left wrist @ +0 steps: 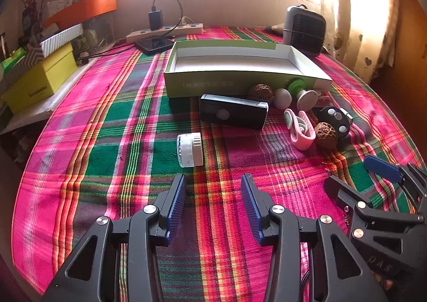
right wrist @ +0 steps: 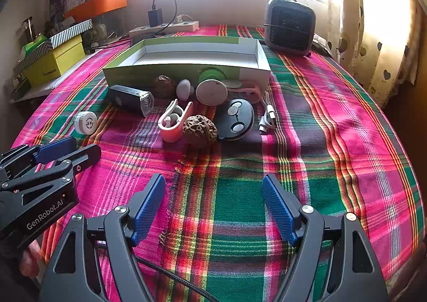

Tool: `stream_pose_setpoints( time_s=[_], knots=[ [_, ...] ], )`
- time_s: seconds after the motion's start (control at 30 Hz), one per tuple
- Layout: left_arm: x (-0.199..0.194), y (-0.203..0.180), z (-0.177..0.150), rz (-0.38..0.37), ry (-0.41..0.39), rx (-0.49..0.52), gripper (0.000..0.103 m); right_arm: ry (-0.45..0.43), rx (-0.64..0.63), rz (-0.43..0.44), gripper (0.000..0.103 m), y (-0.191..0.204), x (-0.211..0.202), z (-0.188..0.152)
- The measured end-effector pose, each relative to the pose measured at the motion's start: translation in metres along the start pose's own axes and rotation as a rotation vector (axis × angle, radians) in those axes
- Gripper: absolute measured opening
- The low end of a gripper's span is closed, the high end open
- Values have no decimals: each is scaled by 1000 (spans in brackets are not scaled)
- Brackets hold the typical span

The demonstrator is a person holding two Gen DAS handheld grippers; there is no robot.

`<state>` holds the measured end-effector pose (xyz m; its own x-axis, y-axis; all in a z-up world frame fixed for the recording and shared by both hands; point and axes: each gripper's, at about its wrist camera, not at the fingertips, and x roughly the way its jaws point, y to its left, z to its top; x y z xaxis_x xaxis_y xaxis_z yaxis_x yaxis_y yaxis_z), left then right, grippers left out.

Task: Organize objects
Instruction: 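Grasp the walnut with the right gripper while the left gripper grasps the white cylinder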

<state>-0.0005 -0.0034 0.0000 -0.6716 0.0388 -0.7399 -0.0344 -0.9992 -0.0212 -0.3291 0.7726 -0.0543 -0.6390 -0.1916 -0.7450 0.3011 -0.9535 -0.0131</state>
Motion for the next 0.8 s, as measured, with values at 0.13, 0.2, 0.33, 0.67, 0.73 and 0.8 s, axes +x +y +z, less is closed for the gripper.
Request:
stream_pose_setpoints(
  time_s=[0.13,0.2,0.33,0.67,0.73,0.8],
  knots=[
    [1,4,3,-44,8,70,41,4,-28,29,75,-2,2,2],
    [0,7,3,-62,14,86,41,7,-36,40,75,-2,2,3],
    [1,15,6,-98,16,84,41,6,-56,61,75,-2,6,6],
    [9,40,20,-112,18,2,41,12,-65,103,63,-1,19,26],
    [10,41,23,-110,12,0,41,7,-62,113,62,-1,20,28],
    [11,41,25,-113,9,6,41,10,-63,118,62,0,22,30]
  ],
)
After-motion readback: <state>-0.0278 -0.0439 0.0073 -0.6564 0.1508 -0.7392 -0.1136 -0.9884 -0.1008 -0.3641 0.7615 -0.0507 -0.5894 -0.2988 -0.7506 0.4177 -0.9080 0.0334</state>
